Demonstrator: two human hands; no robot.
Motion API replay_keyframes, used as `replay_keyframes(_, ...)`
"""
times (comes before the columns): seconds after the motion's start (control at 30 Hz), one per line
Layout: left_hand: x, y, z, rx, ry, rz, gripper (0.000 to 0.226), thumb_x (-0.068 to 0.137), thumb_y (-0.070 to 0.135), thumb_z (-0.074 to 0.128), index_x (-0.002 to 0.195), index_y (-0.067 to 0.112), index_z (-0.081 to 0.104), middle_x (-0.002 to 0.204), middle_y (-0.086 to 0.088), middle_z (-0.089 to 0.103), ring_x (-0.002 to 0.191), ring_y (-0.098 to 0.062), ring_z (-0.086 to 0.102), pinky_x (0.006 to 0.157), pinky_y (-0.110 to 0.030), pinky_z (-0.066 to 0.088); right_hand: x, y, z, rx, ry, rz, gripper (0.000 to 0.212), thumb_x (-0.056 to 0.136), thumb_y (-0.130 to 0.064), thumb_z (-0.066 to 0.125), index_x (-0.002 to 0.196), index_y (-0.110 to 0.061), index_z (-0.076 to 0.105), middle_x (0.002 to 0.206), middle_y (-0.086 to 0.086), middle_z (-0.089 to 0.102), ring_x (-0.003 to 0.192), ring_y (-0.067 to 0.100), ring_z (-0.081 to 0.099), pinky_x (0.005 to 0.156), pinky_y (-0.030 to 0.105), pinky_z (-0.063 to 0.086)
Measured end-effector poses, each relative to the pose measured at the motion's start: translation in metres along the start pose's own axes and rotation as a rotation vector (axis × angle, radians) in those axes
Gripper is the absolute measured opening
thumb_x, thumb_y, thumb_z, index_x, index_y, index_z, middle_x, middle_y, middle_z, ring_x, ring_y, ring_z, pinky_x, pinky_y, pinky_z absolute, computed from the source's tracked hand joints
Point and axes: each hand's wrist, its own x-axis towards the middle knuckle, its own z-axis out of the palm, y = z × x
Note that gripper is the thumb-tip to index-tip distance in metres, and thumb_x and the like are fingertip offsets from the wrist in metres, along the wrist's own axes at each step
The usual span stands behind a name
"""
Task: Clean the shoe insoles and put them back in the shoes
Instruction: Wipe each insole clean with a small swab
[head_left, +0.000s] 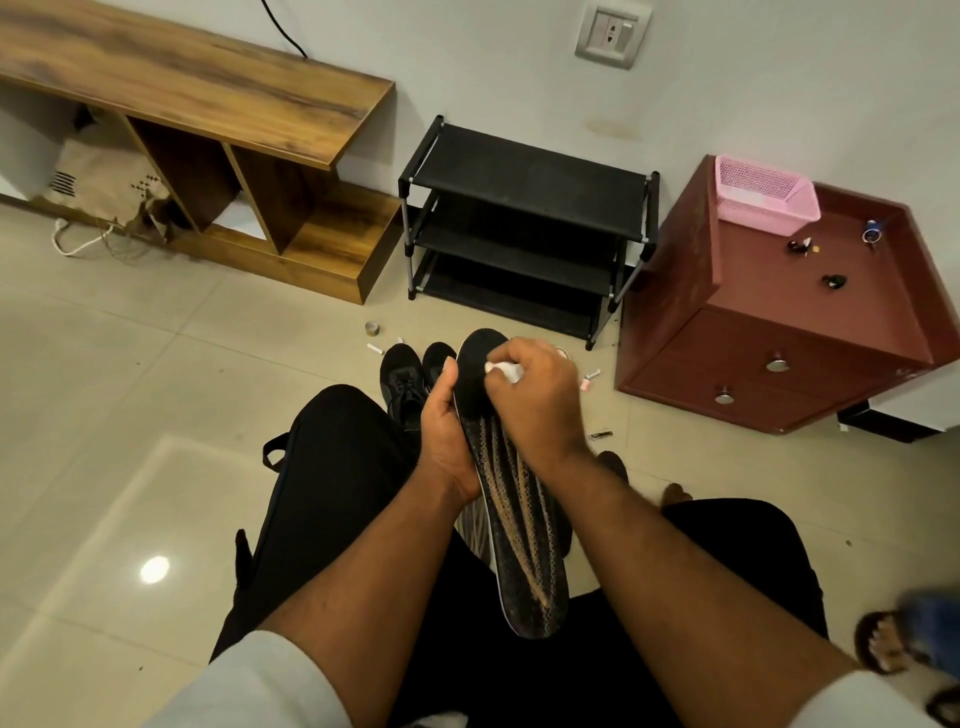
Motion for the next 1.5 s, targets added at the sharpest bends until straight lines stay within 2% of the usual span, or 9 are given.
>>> replay_keyframes(0.13,0.004,-0.002,-0.005,0.010,0.028,0.095,0.073,0.090,0.059,0.052,0.134,0.002,0.056,0.142,-0.026,0.050,0.131,-0.035,0.050,0.117,-0.050,0.030,-0.016,-0.016,0.015,0.003,-0.068,-0.106,0.013,0.079,-0.002,0.061,0.086,-0.009,0.070,0.084,0.003,0.065,0.078,0.012,0.059,0.073,0.026,0.051)
replay_keyframes(0.37,0.002,0.002,0.002,-0.015,0.005,0.012,0.071,0.095,0.063,0.034,0.098,0.007,0.079,0.106,-0.019,0.072,0.091,-0.029,0.072,0.085,-0.042,0.051,0.012,0.023,-0.012,-0.040,0.048,0.036,0.013,0.081,-0.007,0.061,0.090,-0.010,0.070,0.089,0.001,0.066,0.081,0.011,0.058,0.071,0.025,0.051)
replay_keyframes(0.57,-0.001,-0.001,0.008,-0.039,-0.055,-0.059,0.067,0.094,0.062,0.037,0.098,0.010,0.079,0.103,-0.015,0.073,0.089,-0.027,0.071,0.088,-0.042,0.049,0.031,0.011,-0.010,-0.042,-0.008,-0.005,0.016,0.085,-0.007,0.061,0.098,-0.008,0.070,0.097,0.002,0.066,0.088,0.011,0.059,0.075,0.014,0.045)
replay_keyframes(0.87,0.001,-0.001,0.002,-0.062,0.012,-0.047,0.066,0.092,0.063,0.044,0.086,0.008,0.079,0.094,-0.015,0.072,0.087,-0.026,0.073,0.086,-0.037,0.054,0.001,-0.004,-0.008,-0.015,-0.213,-0.287,0.013,0.083,-0.003,0.062,0.092,-0.008,0.071,0.090,0.003,0.067,0.084,0.011,0.060,0.079,0.026,0.052)
replay_keyframes(0.97,0.003,-0.002,0.000,-0.072,0.021,-0.050,0.062,0.090,0.063,0.050,0.085,0.007,0.077,0.092,-0.011,0.070,0.093,-0.022,0.070,0.104,-0.034,0.046,-0.013,-0.001,-0.009,-0.011,-0.277,-0.340,0.016,0.080,0.001,0.063,0.090,-0.007,0.071,0.089,0.004,0.066,0.085,0.013,0.060,0.081,0.031,0.051)
replay_keyframes(1.03,0.002,-0.002,0.001,-0.045,0.012,-0.052,0.062,0.092,0.061,0.046,0.086,0.007,0.078,0.092,-0.013,0.072,0.090,-0.023,0.071,0.096,-0.035,0.050,-0.008,0.000,-0.011,-0.031,-0.281,-0.362,0.014,0.080,0.001,0.062,0.089,-0.006,0.071,0.089,0.005,0.065,0.083,0.014,0.060,0.079,0.030,0.052)
replay_keyframes(1.17,-0.002,-0.002,0.010,-0.015,-0.040,-0.083,0.061,0.093,0.060,0.044,0.120,0.010,0.068,0.115,-0.019,0.068,0.103,-0.031,0.068,0.093,-0.043,0.049,0.024,0.002,-0.017,-0.104,-0.227,-0.339,0.012,0.084,-0.004,0.060,0.090,-0.008,0.070,0.091,0.003,0.063,0.085,0.011,0.057,0.079,0.029,0.051)
replay_keyframes(1.33,0.000,-0.001,0.008,0.011,-0.052,-0.107,0.070,0.092,0.065,0.040,0.132,0.010,0.059,0.120,-0.021,0.066,0.100,-0.033,0.067,0.084,-0.046,0.055,0.051,0.014,-0.028,-0.167,-0.173,-0.211,0.015,0.086,-0.006,0.061,0.097,-0.010,0.070,0.100,0.001,0.064,0.094,0.010,0.057,0.087,0.026,0.048)
replay_keyframes(1.5,0.004,0.003,0.003,0.008,-0.038,-0.071,0.069,0.094,0.063,0.036,0.100,0.008,0.078,0.104,-0.018,0.072,0.090,-0.030,0.071,0.091,-0.044,0.049,0.028,0.026,-0.030,-0.191,-0.196,-0.237,0.015,0.085,-0.005,0.060,0.095,-0.009,0.070,0.095,0.002,0.066,0.088,0.008,0.056,0.082,0.019,0.046)
